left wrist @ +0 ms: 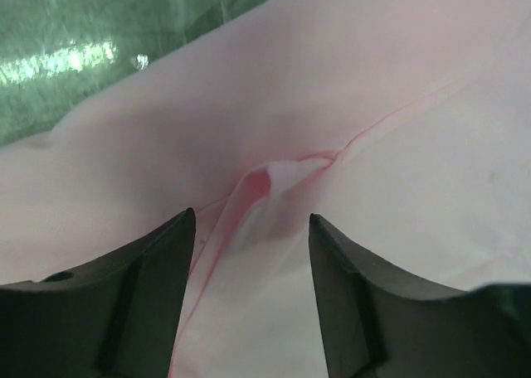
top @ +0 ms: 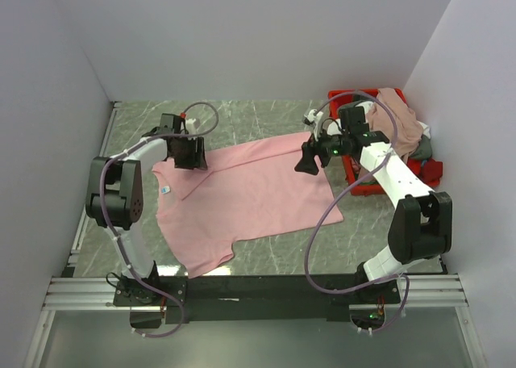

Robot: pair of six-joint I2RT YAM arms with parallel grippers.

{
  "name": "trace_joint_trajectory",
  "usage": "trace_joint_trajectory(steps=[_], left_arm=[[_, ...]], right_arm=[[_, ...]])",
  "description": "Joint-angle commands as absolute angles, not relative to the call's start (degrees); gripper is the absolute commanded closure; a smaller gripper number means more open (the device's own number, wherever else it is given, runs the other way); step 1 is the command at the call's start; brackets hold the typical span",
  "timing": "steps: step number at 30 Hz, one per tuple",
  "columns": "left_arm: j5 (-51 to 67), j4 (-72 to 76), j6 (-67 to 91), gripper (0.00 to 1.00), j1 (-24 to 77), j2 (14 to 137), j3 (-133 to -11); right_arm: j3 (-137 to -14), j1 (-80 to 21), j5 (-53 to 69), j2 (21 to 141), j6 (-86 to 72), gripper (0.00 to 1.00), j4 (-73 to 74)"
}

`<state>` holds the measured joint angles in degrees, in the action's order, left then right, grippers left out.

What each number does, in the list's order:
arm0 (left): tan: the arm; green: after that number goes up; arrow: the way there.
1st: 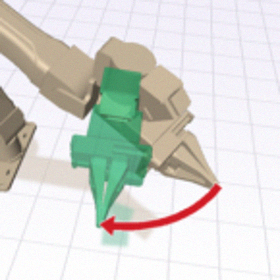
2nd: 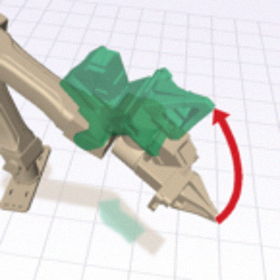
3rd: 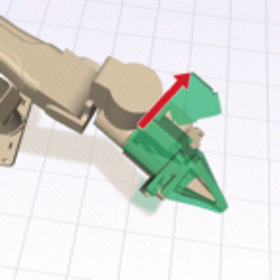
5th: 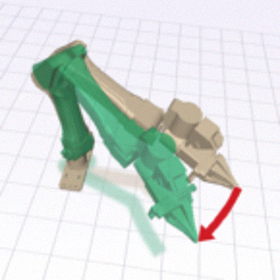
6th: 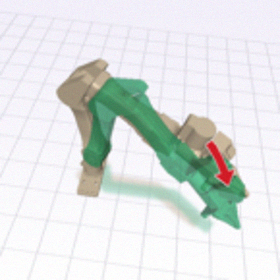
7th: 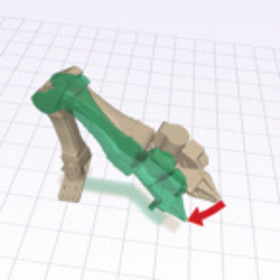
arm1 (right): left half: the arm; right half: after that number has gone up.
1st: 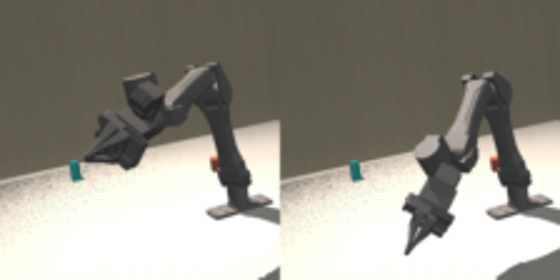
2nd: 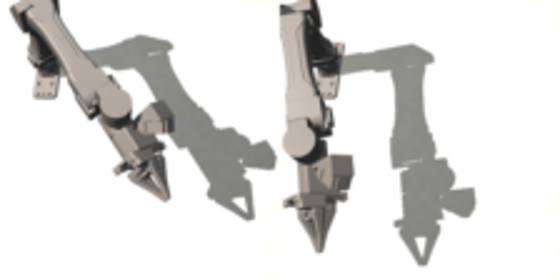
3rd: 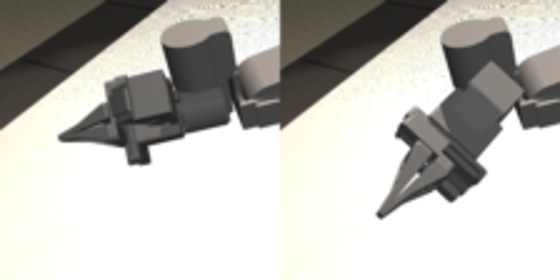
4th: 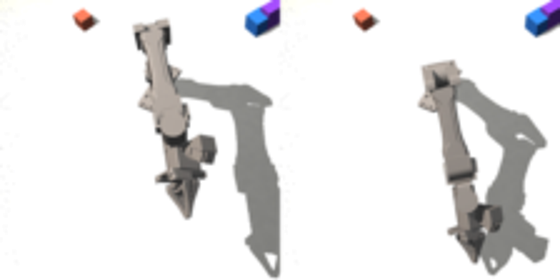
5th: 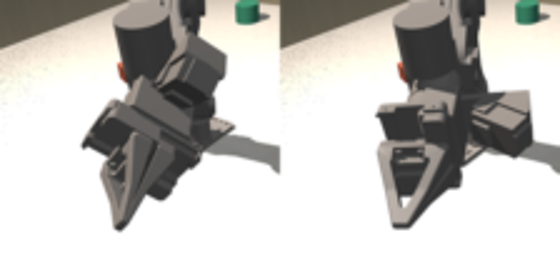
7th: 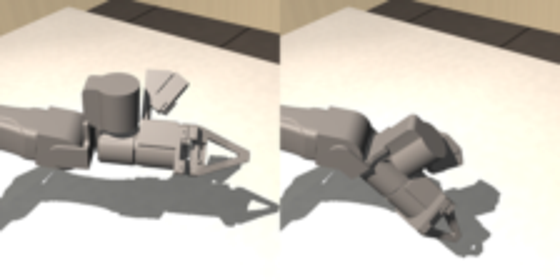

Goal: Fold and stack the t-shirts
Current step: Fold the tshirt

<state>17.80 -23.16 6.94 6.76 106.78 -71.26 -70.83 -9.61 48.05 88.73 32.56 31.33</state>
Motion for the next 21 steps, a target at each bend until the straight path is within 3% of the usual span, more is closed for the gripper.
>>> trace_joint_trajectory(steps=[1,11,14,21], left_arm=[[16.00,-24.78,4.83,0.42,8.70,108.10,-75.40],[17.92,-26.89,5.18,0.92,10.46,104.77,-74.18],[19.94,-27.24,5.54,0.92,11.07,102.75,-72.86],[29.61,-29.53,6.24,0.73,13.27,99.58,-70.14]], right_arm=[[-70.14,-9.67,49.66,86.75,33.22,0.23,31.03],[-69.70,-9.58,49.31,85.96,32.78,0.23,30.76],[-69.61,-9.58,49.13,85.34,32.70,0.23,30.67],[-70.05,-9.49,48.43,84.90,32.70,0.23,31.20]])
